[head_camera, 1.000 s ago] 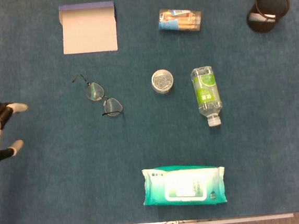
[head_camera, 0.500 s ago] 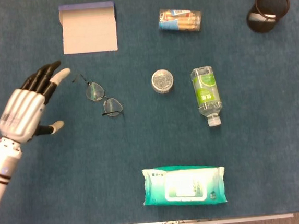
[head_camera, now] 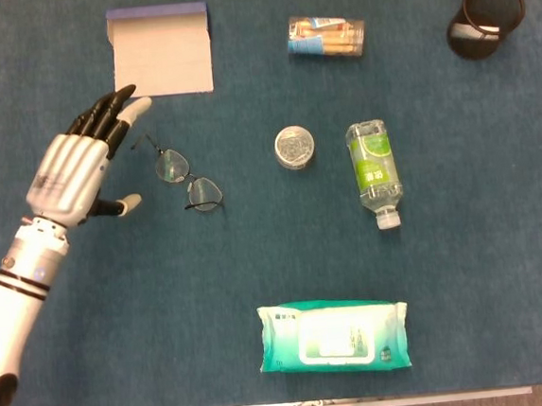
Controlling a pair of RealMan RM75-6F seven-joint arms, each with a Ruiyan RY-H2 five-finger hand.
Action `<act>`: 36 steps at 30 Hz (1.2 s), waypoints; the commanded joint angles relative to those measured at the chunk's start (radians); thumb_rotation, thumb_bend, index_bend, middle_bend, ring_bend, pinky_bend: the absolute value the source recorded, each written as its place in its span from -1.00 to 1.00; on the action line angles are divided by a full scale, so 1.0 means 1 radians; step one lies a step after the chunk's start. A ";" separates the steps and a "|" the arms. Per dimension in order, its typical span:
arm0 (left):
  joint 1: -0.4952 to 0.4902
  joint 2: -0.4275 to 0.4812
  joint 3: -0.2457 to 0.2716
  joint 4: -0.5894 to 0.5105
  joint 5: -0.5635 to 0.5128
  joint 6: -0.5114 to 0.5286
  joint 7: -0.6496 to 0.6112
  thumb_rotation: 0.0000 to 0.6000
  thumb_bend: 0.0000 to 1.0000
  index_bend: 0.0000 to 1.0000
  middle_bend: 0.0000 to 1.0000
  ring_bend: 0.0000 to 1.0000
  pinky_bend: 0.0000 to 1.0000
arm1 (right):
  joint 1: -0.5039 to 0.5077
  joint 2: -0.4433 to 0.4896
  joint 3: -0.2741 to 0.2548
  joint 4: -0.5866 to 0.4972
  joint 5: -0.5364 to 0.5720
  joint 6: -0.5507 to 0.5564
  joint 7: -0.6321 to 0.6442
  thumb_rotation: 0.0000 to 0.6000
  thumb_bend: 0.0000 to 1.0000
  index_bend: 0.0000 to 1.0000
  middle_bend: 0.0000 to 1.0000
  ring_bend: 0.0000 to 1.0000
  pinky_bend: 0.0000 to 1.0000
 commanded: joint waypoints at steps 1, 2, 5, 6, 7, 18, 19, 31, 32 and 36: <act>-0.021 -0.021 -0.019 0.006 -0.037 -0.027 -0.006 1.00 -0.89 -1.00 -1.00 -0.96 -0.73 | 0.000 0.000 0.000 0.000 0.001 0.000 0.001 1.00 -0.18 0.13 -0.07 -0.33 -0.39; -0.027 -0.031 -0.025 0.012 -0.052 -0.032 0.003 1.00 -0.89 -1.00 -1.00 -0.96 -0.73 | 0.000 0.001 0.000 0.000 0.001 -0.001 0.001 1.00 -0.18 0.13 -0.07 -0.33 -0.39; -0.042 -0.059 -0.040 0.026 -0.088 -0.043 0.037 1.00 -0.90 -1.00 -1.00 -0.96 -0.72 | -0.001 0.001 0.000 0.000 0.001 -0.002 0.003 1.00 -0.18 0.13 -0.07 -0.33 -0.39; -0.046 -0.067 -0.044 0.029 -0.098 -0.046 0.048 1.00 -0.90 -1.00 -1.00 -0.96 -0.72 | -0.001 0.002 -0.001 -0.001 0.000 -0.002 0.005 1.00 -0.18 0.13 -0.07 -0.33 -0.39; -0.052 -0.076 -0.048 0.032 -0.112 -0.051 0.061 1.00 -0.90 -1.00 -1.00 -0.96 -0.72 | -0.001 0.003 -0.001 -0.002 -0.001 -0.001 0.006 1.00 -0.18 0.13 -0.07 -0.33 -0.39; -0.087 -0.157 -0.085 0.084 -0.186 -0.059 0.073 1.00 -0.90 -1.00 -0.96 -0.94 -0.72 | -0.004 0.009 -0.001 -0.004 -0.002 0.002 0.016 1.00 -0.18 0.13 -0.07 -0.33 -0.39; -0.089 -0.162 -0.088 0.087 -0.190 -0.060 0.070 1.00 -0.90 -1.00 -0.96 -0.94 -0.72 | -0.004 0.009 -0.001 -0.003 -0.001 0.002 0.017 1.00 -0.18 0.13 -0.07 -0.33 -0.39; -0.100 -0.236 -0.141 0.115 -0.273 -0.020 0.072 1.00 -0.90 -1.00 -0.87 -0.89 -0.72 | -0.001 0.009 0.000 -0.001 0.008 -0.012 0.020 1.00 -0.18 0.13 -0.07 -0.33 -0.39; -0.101 -0.245 -0.145 0.119 -0.278 -0.014 0.075 1.00 -0.90 -1.00 -0.87 -0.89 -0.72 | -0.001 0.009 0.000 -0.001 0.007 -0.011 0.021 1.00 -0.18 0.13 -0.07 -0.33 -0.39; -0.107 -0.274 -0.156 0.144 -0.297 0.002 0.098 1.00 -0.90 -1.00 -0.84 -0.88 -0.72 | -0.002 0.011 0.000 -0.001 0.007 -0.009 0.025 1.00 -0.18 0.13 -0.07 -0.33 -0.39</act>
